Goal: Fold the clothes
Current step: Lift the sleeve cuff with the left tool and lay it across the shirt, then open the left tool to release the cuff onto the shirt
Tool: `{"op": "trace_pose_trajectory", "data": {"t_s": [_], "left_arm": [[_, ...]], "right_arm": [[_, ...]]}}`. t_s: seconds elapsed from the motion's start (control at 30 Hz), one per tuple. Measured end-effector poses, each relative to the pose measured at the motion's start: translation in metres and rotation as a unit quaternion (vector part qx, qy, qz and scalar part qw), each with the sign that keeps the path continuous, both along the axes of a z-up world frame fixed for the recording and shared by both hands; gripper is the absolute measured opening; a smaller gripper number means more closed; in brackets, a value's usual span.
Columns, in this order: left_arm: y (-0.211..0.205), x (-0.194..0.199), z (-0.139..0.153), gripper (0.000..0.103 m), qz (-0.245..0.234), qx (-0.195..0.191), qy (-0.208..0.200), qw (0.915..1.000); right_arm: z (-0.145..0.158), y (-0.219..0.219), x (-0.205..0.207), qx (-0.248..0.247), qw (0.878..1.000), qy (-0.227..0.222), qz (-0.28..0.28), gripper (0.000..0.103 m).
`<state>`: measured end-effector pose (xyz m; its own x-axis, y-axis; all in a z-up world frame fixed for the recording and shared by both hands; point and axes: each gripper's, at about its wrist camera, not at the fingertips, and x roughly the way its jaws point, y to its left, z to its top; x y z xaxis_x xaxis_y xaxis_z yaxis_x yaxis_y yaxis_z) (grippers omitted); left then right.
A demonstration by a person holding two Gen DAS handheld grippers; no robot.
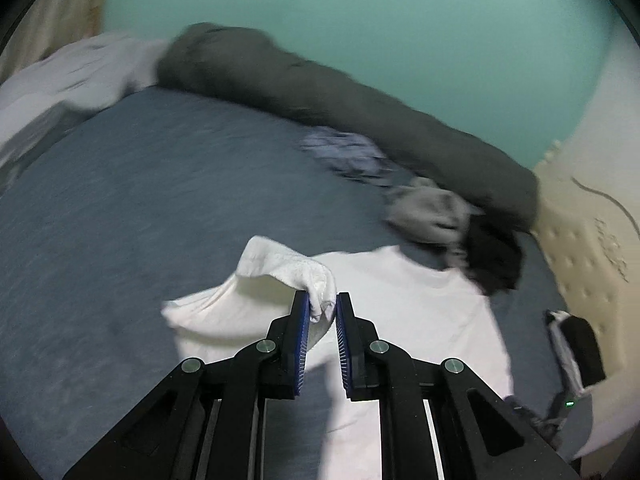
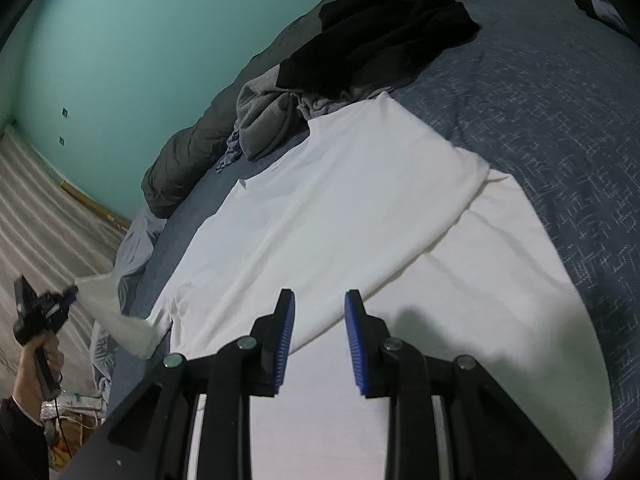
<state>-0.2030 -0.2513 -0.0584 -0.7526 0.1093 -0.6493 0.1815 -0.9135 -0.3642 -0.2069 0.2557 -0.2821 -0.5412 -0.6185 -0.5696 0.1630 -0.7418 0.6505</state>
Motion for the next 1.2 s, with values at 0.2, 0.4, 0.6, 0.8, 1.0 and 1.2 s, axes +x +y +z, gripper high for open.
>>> {"op": "trace_pose_trajectory", "data": {"t_s": [0.2,0.4,0.6,0.8,1.0,1.2], "left_arm": [[0.131,-0.057,0.031,0.014,-0.118,-0.006,0.023,0.9927],[0.259,-0.082,0.031,0.014,-0.234,-0.011,0.025,0.9718],[0.347,-0.074,-0.041,0.014,-0.308,-0.023,-0.036,0.9504],[0.371,-0.059,-0.128,0.014,-0.316,-0.01,-0.1,0.9436],[0.372,-0.045,-0.161,0.015,-0.316,-0.004,-0.121,0.941],[0.358,-0.031,-0.169,0.042,-0.319,0.003,-0.13,0.9389]], "right_arm": [[0.009,0.023,-0.002,-0.02,1.0,0.006,-0.021,0.025],[0.009,0.043,-0.001,-0.035,0.999,-0.002,-0.028,0.025],[0.002,0.053,-0.001,-0.04,0.999,-0.021,-0.024,0.025],[-0.006,0.062,-0.002,-0.047,0.998,-0.041,-0.019,0.026],[-0.017,0.051,-0.006,-0.043,0.997,-0.064,-0.001,0.03],[-0.023,0.039,-0.008,-0.033,0.996,-0.077,0.015,0.04]]}}
